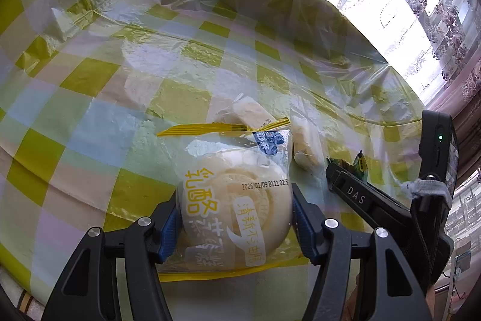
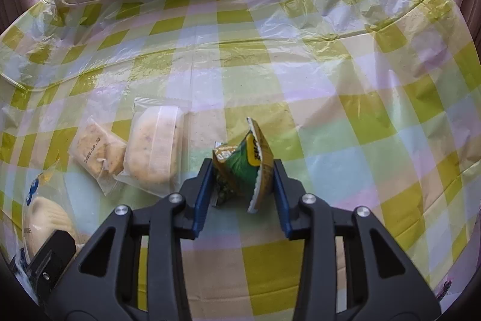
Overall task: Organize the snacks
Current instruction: 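Carry the bun bag and green-yellow packet over the white box with both tools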
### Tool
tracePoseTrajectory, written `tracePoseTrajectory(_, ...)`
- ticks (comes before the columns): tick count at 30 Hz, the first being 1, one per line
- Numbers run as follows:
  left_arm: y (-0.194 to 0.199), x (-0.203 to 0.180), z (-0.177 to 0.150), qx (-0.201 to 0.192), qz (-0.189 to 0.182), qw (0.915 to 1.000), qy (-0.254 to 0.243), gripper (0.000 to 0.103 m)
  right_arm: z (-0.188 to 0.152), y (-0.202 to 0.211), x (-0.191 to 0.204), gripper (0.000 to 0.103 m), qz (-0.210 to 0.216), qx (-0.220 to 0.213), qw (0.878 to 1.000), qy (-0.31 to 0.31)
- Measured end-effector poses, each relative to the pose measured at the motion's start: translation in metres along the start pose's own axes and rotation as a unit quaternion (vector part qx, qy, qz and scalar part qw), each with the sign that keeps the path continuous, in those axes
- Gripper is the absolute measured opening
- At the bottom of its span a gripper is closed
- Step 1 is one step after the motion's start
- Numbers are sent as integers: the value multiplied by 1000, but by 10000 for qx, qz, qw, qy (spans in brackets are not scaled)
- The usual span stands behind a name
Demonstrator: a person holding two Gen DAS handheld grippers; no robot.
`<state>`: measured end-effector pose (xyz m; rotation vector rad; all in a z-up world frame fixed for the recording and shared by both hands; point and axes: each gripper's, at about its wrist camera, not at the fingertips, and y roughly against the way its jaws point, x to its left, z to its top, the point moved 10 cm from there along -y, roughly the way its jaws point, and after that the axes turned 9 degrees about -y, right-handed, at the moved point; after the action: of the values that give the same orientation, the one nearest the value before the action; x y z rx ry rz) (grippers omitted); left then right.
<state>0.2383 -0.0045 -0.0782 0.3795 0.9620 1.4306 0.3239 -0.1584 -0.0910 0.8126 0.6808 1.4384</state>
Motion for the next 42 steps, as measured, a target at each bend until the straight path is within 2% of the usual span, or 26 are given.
tracePoseTrajectory(14,14,-20,1,-141,-183,9994,-250,64,-21,42,-24,41,102,5,9999,-93)
tracePoseTrajectory(26,27,-61,-11,-44,-504,9967,-628,64,-42,87,-62,41,38,-98,9998,-165)
tracePoseTrajectory(34,35,-113,-33,201,-932,9887,-1158,63,-56,112,-98,41,-28,-157,9995,-264)
tracePoseTrajectory(42,39,-170,-58,528,-1345,9740,-1747,63,-61,129,-143,41,-109,-212,9988,-423)
